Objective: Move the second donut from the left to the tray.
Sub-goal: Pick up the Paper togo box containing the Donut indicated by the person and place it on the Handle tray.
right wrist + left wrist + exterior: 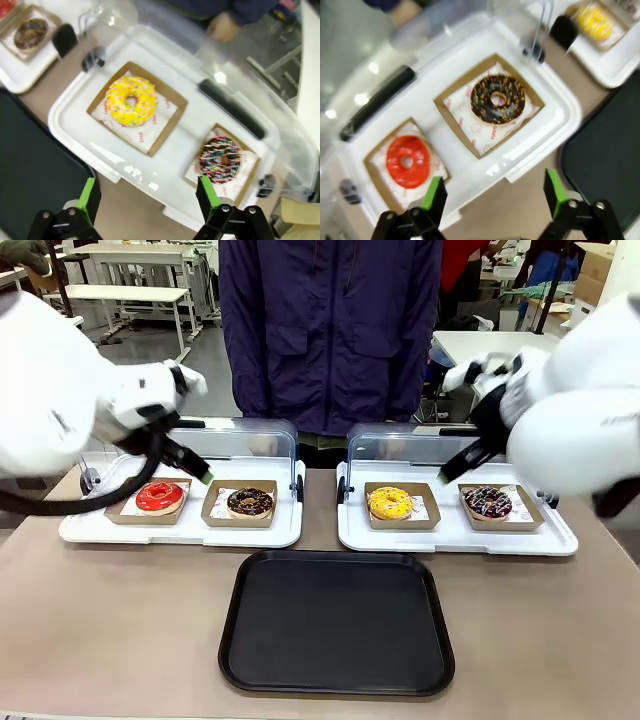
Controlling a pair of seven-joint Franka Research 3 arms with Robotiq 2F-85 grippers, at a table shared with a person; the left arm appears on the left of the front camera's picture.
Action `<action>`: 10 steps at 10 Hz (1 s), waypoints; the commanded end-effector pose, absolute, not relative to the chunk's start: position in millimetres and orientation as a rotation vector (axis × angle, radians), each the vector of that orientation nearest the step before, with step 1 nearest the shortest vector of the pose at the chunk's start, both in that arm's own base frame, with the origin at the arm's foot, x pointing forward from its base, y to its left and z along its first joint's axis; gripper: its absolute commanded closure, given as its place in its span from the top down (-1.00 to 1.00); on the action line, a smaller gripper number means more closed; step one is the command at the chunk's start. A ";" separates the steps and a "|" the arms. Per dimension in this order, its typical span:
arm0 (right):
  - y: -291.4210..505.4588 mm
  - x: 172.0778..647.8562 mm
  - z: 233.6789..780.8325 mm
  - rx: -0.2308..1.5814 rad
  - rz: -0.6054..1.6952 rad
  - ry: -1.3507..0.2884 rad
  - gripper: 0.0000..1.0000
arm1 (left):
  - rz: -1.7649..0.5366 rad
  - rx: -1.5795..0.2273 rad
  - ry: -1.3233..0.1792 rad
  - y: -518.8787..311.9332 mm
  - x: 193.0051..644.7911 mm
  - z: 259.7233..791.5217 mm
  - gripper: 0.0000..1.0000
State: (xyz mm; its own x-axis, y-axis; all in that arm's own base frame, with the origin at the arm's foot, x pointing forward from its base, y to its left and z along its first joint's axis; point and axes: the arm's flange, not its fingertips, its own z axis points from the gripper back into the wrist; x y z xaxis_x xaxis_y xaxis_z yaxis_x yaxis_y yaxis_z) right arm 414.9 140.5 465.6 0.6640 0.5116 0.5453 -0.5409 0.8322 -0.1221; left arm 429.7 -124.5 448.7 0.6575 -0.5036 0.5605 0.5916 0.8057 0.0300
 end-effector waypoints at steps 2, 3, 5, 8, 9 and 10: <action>48.6 395.5 529.9 0.266 0.685 -0.639 1.00 | -0.766 -0.321 -0.568 -55.6 435.7 494.6 1.00; -0.3 383.9 544.6 0.344 0.721 -0.699 1.00 | -0.808 -0.406 -0.625 -24.8 428.8 513.1 1.00; -70.9 362.2 552.4 0.440 0.772 -0.792 1.00 | -0.926 -0.482 -0.672 34.6 418.0 529.1 1.00; -127.0 353.0 532.0 0.549 0.904 -0.902 1.00 | -1.015 -0.572 -0.830 106.7 398.0 522.0 1.00; -140.8 350.5 525.6 0.593 0.928 -0.937 1.00 | -1.045 -0.581 -0.869 118.0 398.6 520.8 1.00; -142.3 345.1 522.8 0.616 0.910 -0.960 1.00 | -1.072 -0.590 -0.898 126.9 398.0 517.6 1.00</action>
